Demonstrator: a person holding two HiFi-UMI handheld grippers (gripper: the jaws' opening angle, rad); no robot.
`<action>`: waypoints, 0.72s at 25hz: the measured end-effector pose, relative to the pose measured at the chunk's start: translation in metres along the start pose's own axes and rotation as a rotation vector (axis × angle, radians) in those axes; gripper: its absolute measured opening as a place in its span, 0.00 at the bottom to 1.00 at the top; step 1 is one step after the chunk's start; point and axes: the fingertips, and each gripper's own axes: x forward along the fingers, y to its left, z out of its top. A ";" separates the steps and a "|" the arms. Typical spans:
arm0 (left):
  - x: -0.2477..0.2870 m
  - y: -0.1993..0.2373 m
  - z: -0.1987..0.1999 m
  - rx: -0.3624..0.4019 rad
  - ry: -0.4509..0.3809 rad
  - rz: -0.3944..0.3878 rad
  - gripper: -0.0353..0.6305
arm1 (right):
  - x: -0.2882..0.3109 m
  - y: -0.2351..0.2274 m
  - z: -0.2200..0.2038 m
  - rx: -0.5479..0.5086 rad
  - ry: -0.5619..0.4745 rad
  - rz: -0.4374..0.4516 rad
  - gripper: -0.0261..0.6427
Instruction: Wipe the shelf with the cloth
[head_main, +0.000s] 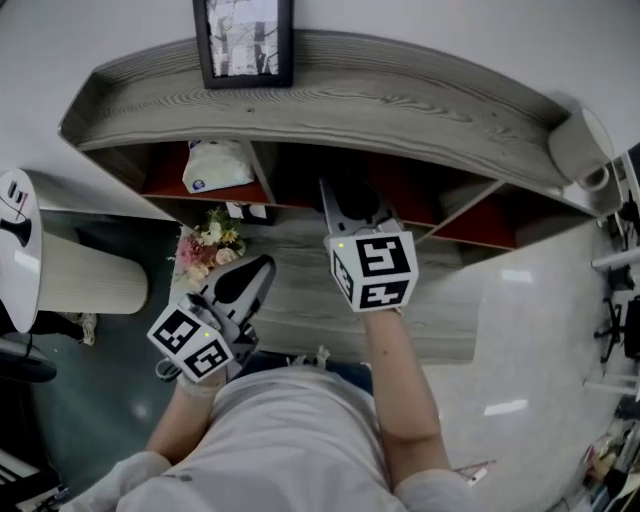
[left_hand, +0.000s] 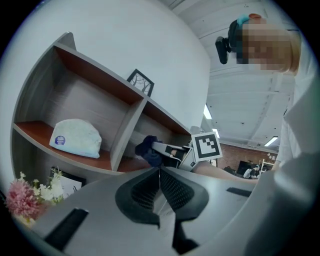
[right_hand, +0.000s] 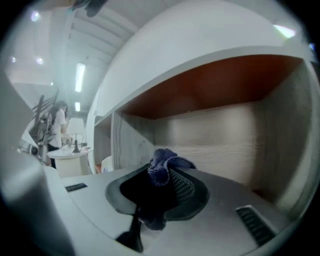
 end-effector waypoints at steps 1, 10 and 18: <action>0.004 -0.003 -0.001 0.001 0.006 -0.015 0.08 | -0.010 -0.013 0.003 0.040 -0.033 -0.035 0.16; 0.043 -0.040 -0.013 0.017 0.062 -0.163 0.08 | -0.094 -0.090 0.005 0.251 -0.195 -0.279 0.16; 0.061 -0.060 -0.023 0.022 0.103 -0.231 0.08 | -0.134 -0.119 -0.026 0.430 -0.246 -0.394 0.16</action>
